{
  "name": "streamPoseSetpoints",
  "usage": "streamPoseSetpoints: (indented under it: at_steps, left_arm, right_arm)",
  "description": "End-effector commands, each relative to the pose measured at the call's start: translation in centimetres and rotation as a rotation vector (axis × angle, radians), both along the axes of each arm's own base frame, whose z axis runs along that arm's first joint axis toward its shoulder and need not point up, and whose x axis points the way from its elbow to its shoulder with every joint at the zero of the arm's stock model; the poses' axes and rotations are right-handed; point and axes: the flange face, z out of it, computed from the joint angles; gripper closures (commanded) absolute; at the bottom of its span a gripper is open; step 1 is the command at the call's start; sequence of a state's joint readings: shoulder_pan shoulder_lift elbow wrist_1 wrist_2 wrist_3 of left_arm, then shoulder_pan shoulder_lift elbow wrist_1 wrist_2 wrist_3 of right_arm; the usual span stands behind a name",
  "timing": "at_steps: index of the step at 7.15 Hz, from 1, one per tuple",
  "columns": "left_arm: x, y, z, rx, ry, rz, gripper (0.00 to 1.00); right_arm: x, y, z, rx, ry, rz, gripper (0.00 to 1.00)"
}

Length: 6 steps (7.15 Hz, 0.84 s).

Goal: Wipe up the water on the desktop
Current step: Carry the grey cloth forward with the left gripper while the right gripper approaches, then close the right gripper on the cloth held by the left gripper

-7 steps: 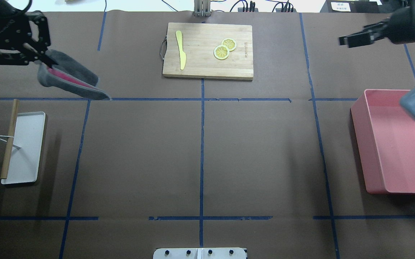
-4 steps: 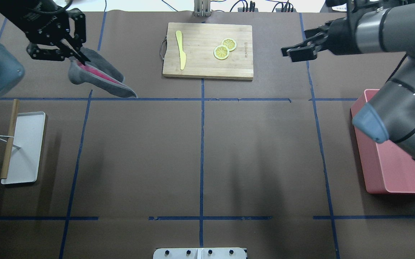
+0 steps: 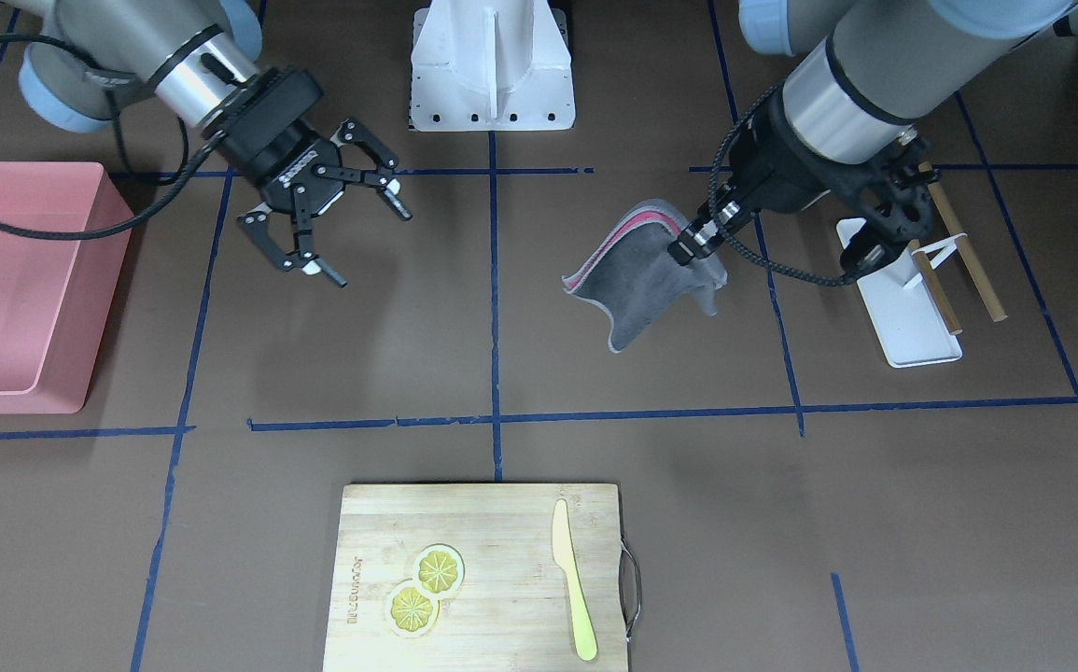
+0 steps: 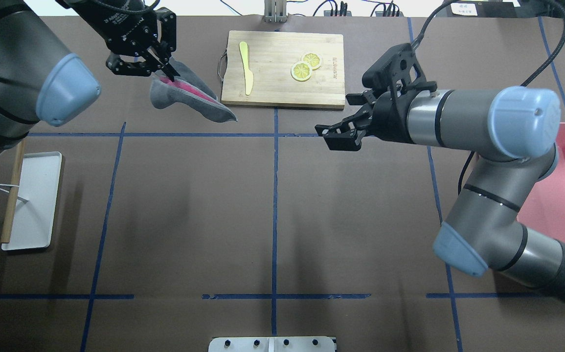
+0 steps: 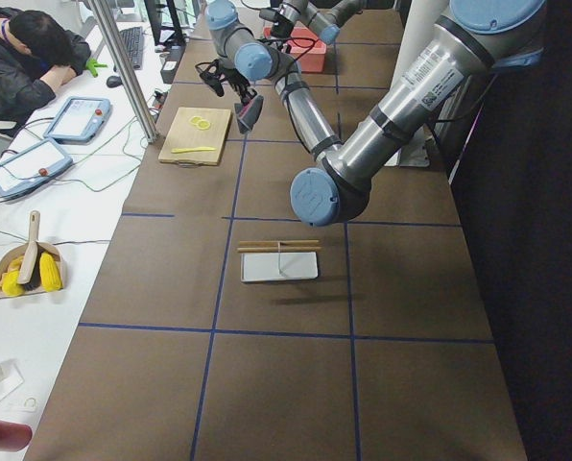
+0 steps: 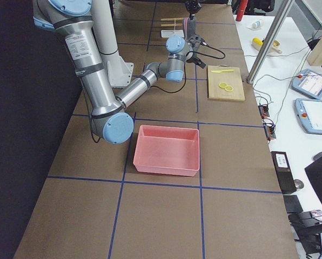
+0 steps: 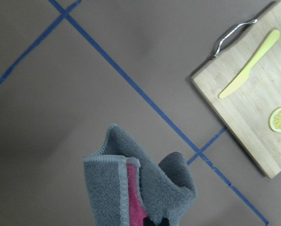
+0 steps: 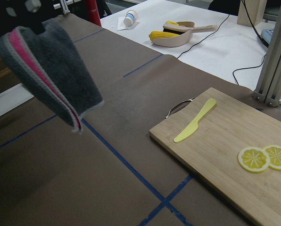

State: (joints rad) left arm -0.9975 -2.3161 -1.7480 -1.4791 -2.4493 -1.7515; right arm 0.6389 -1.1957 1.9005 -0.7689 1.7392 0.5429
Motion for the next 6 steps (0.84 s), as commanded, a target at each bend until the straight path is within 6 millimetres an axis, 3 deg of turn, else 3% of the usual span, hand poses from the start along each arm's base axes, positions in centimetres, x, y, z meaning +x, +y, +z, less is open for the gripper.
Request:
streamPoseSetpoints:
  at_steps: [1, 3, 6]
  left_arm:
    - [3.3, 0.4, -0.1, 0.009, 0.063, 0.011, 1.00]
    - [6.8, 2.8, -1.1, 0.000, 0.096, 0.054, 1.00]
    - [11.6, 5.0, -4.9, -0.019, 0.116, 0.106, 1.00]
  right_arm:
    - [-3.6, 3.2, -0.5, 0.007, 0.010, 0.038, 0.01]
    - [-3.9, 3.6, -2.6, 0.005, 0.051, 0.037, 0.01]
    - [-6.2, 5.9, -2.5, 0.016, 0.062, 0.062, 0.01]
